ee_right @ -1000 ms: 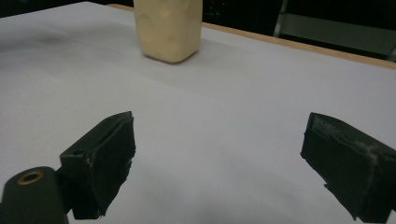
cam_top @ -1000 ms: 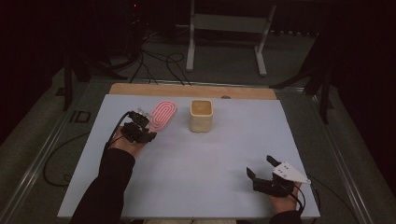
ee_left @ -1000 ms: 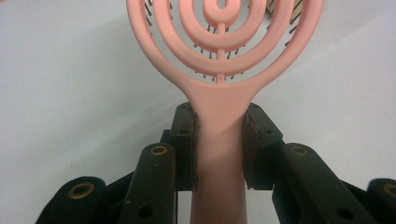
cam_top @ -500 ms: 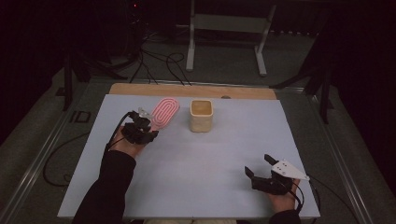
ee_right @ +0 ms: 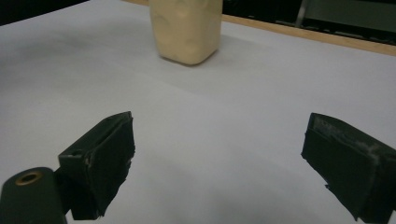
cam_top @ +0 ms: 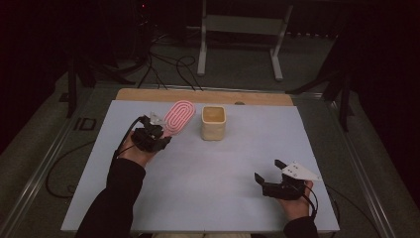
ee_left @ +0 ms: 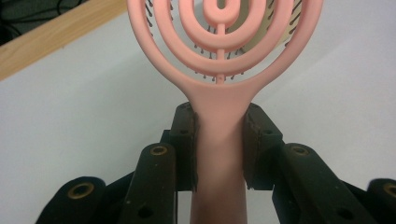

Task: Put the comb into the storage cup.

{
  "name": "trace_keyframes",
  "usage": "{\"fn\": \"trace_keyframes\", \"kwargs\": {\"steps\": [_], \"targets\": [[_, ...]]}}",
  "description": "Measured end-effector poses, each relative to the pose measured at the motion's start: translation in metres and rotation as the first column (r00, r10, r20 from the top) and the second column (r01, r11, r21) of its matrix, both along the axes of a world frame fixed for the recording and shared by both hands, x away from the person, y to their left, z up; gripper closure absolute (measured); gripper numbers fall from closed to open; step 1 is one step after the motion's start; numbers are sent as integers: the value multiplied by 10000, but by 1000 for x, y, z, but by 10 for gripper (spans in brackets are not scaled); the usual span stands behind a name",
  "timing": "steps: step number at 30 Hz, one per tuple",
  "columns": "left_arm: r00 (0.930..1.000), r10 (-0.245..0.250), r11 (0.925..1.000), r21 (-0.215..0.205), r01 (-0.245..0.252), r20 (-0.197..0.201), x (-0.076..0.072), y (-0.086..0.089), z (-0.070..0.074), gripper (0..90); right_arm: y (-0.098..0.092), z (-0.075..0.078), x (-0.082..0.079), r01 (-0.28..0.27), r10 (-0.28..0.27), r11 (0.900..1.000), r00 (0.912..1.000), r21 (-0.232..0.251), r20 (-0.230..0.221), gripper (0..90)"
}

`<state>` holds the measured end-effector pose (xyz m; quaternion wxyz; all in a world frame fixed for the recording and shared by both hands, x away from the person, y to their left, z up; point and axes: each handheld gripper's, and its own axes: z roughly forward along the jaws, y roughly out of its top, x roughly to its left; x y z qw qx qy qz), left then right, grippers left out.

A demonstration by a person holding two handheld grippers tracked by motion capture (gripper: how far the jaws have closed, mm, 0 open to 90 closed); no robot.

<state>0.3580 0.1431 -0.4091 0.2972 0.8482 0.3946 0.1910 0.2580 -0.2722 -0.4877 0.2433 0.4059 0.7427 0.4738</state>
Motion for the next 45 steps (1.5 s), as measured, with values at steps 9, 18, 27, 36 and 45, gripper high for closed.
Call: {"fn": "trace_keyframes", "kwargs": {"steps": [9,18,27,36,45], "targets": [[9994,-213,9998,-39,214,282,0,-5,3,699,12,14,15,-334,324,9993,9971,-144,-685,92],[9973,-471,9986,-196,482,559,-2,-12,6,698,26,32,29,-585,575,9982,9958,-114,-706,92],[9940,-774,9964,-297,799,775,-3,-21,6,698,46,53,49,-932,939,9955,9941,152,-544,92],[9907,-1037,9938,-300,1067,877,-4,-34,6,698,58,63,61,-1209,1232,9916,9910,449,-521,92],[9868,-1249,9906,-432,1298,1027,-6,-45,6,698,65,71,78,-1566,1610,9840,9858,847,-472,93]]}}
